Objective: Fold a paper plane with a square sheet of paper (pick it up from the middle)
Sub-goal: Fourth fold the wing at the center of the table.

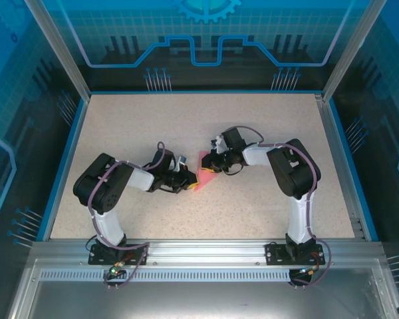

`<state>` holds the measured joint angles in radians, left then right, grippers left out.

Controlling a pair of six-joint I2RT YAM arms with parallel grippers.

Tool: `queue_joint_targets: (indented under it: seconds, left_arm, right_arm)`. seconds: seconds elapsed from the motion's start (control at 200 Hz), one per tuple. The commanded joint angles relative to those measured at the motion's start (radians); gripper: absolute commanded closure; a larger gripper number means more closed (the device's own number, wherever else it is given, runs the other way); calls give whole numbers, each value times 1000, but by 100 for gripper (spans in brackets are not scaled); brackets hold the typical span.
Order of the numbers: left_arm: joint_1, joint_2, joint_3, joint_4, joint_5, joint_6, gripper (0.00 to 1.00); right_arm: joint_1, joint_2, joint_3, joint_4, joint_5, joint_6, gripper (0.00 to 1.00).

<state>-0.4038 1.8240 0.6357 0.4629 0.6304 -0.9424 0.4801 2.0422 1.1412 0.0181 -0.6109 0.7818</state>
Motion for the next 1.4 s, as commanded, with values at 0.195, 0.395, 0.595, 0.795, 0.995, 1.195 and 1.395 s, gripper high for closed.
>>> queue_joint_targets:
  seconds: [0.195, 0.395, 0.595, 0.795, 0.995, 1.195, 1.395]
  left_arm:
    - [21, -12, -64, -7, -87, -67, 100]
    - [20, 1, -55, -30, -83, -64, 100]
    - [20, 6, -49, -63, -92, -51, 100]
    - [21, 2, -42, -93, -95, -36, 100]
    - [17, -66, -15, -200, -92, 43, 86]
    - [14, -146, -1, -315, -104, 112, 86]
    - [12, -173, -1, -317, -96, 120, 83]
  right_arm:
    - [23, 0, 52, -44, -42, -35, 81]
    - [25, 40, 79, -89, -4, -38, 81]
    - [22, 77, 89, -107, 25, -42, 83]
    - [20, 104, 104, -171, 58, -71, 83]
    - [25, 110, 112, -219, 71, -101, 84]
    - [26, 113, 109, -218, 68, -105, 84]
    - [28, 118, 113, -217, 61, -105, 84]
